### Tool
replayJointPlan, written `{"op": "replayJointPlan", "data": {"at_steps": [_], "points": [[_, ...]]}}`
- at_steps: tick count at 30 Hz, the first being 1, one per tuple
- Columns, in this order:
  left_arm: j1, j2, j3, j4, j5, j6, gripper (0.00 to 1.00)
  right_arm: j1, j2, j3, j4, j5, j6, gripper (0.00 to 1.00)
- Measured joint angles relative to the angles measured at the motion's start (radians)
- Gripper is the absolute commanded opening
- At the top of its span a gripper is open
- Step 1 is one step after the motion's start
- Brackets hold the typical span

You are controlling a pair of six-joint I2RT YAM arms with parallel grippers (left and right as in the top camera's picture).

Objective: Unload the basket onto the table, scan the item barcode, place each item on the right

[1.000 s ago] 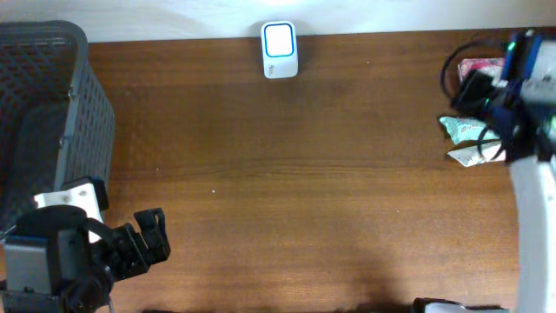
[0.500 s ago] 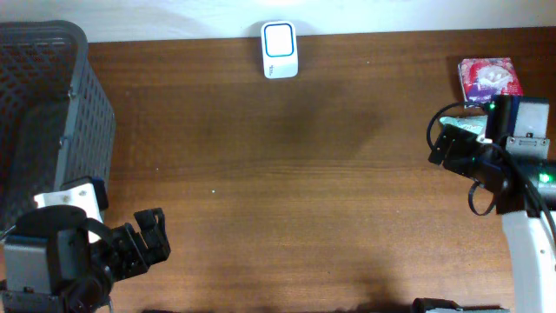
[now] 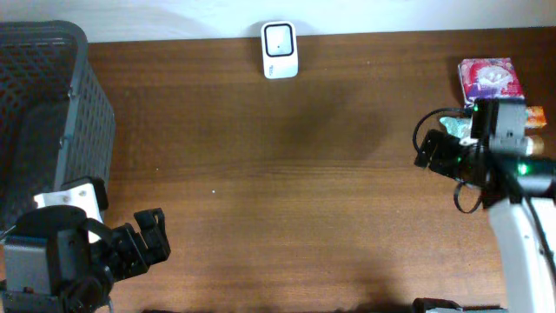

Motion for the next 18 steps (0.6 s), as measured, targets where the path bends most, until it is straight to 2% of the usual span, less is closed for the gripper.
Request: {"op": "replayJointPlan", "data": {"at_steps": [7, 14, 18], "points": [[0.0, 0.0, 0.0, -0.001, 0.0, 0.0, 0.99, 0.044, -0.415, -0.46, 0.413, -0.19, -0.143, 0.99], [0.0, 0.0, 0.0, -0.001, 0.0, 0.0, 0.99, 0.046, -0.837, -0.812, 0.645, -0.274, -0.172, 0.99], [0.0, 0.0, 0.0, -0.001, 0.0, 0.0, 0.99, 0.046, -0.94, -0.917, 0.747, -0.283, -0.174, 0.99]]}}
